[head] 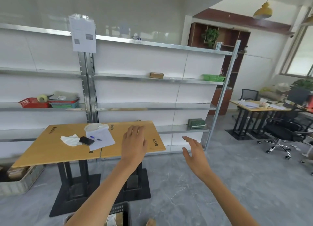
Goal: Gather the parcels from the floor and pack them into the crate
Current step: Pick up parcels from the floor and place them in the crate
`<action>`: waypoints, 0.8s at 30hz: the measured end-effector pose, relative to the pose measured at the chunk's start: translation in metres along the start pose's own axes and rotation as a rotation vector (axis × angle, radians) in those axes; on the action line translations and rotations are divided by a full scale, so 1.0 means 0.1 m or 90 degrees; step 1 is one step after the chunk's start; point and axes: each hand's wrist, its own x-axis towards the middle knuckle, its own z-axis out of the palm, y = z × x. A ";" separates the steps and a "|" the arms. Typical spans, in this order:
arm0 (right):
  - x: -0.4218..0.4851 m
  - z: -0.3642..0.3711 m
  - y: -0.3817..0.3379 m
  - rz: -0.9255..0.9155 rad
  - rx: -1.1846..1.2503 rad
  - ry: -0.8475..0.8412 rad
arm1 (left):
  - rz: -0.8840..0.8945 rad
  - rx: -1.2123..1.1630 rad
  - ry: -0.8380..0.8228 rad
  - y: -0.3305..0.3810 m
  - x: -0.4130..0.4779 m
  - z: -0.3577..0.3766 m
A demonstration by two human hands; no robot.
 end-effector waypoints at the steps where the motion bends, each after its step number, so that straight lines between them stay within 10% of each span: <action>1: 0.03 0.00 0.06 0.000 0.001 -0.001 | 0.002 0.004 -0.005 0.04 0.04 0.05; 24: 0.73 0.90 2.14 0.097 0.016 -0.273 | -0.079 0.009 -0.257 0.07 0.04 2.09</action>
